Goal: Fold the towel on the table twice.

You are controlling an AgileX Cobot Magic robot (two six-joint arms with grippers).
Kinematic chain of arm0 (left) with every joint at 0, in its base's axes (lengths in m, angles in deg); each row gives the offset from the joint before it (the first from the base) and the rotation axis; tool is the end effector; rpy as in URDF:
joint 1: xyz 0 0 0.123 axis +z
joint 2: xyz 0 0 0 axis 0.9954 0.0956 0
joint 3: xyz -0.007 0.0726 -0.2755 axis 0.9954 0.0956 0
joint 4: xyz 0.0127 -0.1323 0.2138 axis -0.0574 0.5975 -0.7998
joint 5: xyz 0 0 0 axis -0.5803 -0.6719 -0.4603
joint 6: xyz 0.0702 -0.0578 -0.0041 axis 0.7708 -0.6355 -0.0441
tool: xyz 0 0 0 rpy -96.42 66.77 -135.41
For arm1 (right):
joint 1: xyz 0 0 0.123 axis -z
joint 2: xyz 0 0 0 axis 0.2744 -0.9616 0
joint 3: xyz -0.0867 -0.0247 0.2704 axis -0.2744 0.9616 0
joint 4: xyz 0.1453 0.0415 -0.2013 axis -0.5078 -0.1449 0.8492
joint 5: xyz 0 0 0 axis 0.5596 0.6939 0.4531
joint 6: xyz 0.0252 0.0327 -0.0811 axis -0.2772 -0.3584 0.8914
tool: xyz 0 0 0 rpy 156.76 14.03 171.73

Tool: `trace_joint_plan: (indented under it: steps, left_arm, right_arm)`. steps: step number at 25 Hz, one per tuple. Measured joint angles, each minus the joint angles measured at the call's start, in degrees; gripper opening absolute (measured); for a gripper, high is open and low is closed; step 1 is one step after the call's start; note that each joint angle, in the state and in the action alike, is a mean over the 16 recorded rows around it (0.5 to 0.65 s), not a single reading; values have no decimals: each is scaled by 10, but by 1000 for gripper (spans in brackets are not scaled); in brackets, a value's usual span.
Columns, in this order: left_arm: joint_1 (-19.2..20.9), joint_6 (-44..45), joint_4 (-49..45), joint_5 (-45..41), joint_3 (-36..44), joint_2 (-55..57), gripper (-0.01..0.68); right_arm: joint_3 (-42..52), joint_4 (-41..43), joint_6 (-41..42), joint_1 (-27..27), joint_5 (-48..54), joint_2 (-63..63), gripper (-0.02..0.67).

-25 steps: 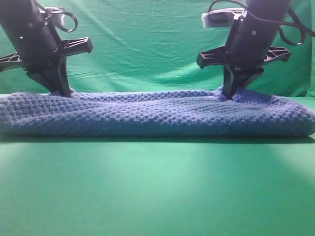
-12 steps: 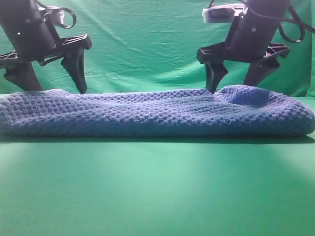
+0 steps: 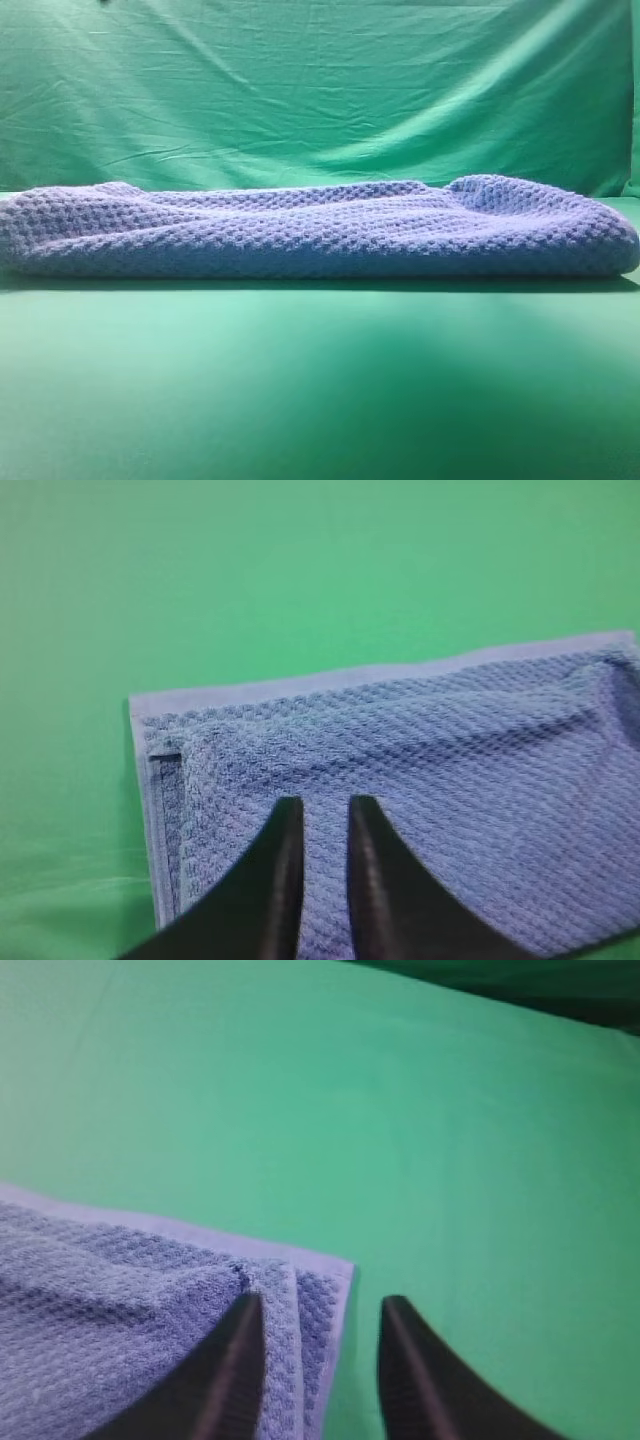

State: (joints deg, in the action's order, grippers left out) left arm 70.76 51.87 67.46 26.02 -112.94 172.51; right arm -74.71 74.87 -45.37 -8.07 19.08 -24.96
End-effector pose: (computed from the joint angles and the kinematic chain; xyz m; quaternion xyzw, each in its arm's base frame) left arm 0.3354 -0.1006 0.3348 0.0514 0.9227 -0.1718 0.3412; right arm 0.3235 0.1277 0.3283 -0.1654 0.9051 0.0028 0.3917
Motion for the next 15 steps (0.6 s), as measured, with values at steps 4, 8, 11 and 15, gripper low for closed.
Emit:
trace_joint_plan:
  steps: [4,8,11,15]
  left_arm:
    - [0,24,18,-33,1,-86,76]
    - [0,52,38,-50,31,-185,8]
    - [0,77,54,-54,69,-267,0]
    - [0,109,72,-50,138,-383,0]
  right_arm:
    - [-3,-9,1,0,59,87,124]
    - [13,-26,8,0,99,176,28]
    - [38,-43,22,0,117,242,3]
    - [88,-75,50,0,131,329,0]
